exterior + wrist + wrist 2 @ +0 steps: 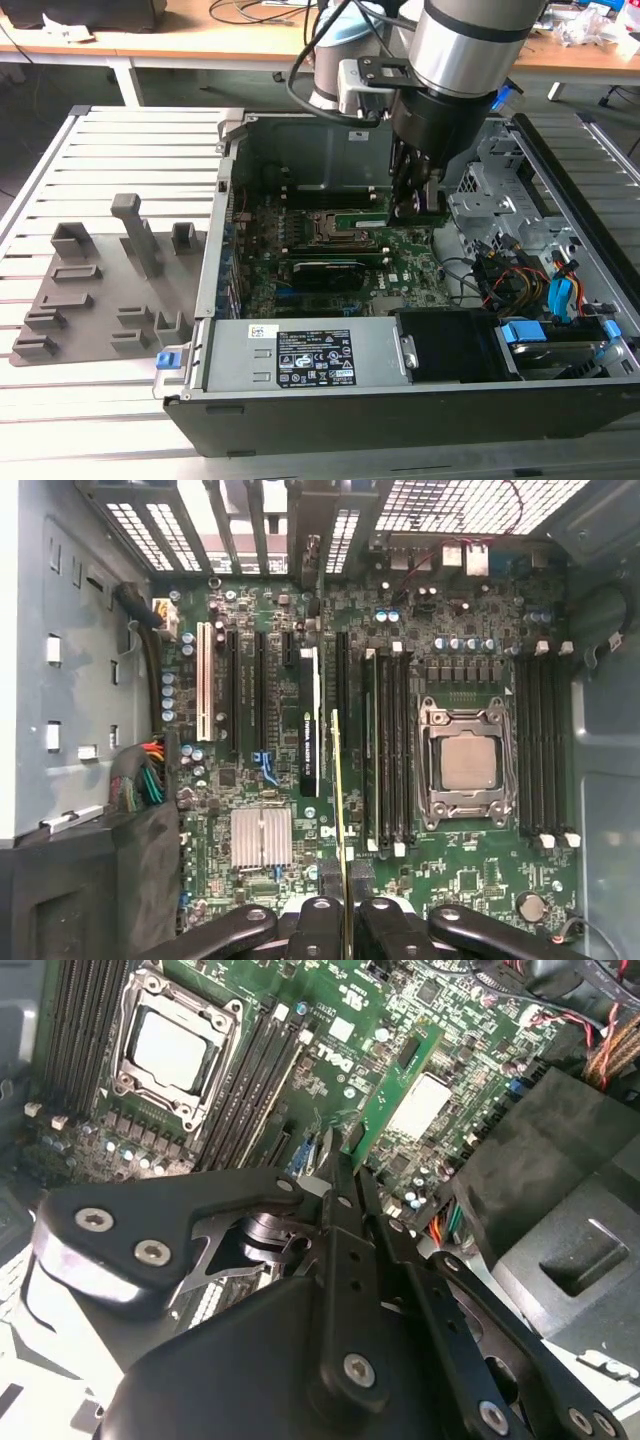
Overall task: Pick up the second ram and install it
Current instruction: 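Pick up the second ram and move it above second insertion slot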
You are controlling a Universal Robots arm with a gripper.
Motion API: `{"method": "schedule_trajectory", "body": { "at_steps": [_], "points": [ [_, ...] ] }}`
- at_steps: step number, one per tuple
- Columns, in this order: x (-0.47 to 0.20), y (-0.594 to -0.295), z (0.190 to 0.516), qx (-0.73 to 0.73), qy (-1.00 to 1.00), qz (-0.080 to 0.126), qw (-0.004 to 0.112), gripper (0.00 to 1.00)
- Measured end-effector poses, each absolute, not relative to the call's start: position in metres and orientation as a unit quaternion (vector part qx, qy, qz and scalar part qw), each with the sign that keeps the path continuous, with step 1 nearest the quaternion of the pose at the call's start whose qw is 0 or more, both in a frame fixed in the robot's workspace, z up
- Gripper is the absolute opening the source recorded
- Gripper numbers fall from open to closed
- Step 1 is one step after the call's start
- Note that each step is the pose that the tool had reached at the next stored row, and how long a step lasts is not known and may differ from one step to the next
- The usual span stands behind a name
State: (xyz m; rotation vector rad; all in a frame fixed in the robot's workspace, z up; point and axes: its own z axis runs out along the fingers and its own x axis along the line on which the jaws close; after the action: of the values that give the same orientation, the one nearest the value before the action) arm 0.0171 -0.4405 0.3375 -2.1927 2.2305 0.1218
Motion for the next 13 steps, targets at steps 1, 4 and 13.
{"method": "schedule_trajectory", "body": {
  "at_steps": [1,4,13],
  "points": [
    [0.017,-0.44,0.337,-0.7,0.713,0.039,0.006,0.14],
    [0.012,-0.428,0.335,-0.7,0.713,0.039,0.006,0.14],
    [0.003,-0.411,0.332,-0.701,0.713,0.039,0.006,0.14]
  ]
}}
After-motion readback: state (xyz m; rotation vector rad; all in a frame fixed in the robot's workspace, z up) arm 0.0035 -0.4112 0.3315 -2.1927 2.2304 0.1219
